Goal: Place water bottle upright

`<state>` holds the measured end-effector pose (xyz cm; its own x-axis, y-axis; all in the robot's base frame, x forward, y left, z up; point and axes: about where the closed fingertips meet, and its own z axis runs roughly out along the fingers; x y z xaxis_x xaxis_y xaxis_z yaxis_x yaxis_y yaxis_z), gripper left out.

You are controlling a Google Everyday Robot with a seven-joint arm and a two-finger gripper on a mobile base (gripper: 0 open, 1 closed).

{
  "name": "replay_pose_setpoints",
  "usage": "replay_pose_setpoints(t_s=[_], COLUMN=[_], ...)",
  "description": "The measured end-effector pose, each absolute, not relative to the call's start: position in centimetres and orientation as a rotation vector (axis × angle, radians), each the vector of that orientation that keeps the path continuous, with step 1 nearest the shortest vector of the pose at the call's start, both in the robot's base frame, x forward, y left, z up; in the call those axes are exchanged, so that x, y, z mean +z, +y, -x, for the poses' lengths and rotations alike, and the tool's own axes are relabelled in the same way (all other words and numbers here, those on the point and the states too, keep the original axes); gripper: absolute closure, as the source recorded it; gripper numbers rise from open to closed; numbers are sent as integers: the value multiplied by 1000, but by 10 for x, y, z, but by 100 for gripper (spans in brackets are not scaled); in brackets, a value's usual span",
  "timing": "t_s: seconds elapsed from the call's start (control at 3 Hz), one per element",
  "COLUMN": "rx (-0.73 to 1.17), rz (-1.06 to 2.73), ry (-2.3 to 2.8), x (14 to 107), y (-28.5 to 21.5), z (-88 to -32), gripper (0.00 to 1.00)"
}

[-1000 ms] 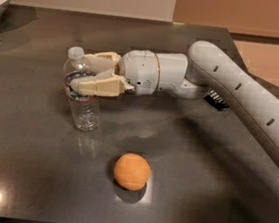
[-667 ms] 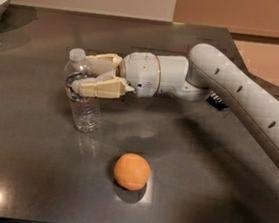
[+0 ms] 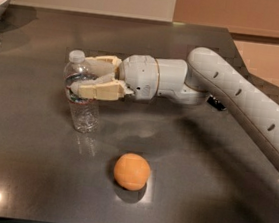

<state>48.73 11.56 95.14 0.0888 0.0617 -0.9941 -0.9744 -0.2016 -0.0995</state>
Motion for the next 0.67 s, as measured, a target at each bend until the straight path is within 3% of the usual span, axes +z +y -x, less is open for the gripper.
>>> replay_pose_setpoints(t_s=[0.33, 0.67], rx=[1304, 1286], rz=[1357, 1348], ry=[993, 995], x=[950, 949], y=[115, 115], z=[-487, -486], gripper=[13, 0])
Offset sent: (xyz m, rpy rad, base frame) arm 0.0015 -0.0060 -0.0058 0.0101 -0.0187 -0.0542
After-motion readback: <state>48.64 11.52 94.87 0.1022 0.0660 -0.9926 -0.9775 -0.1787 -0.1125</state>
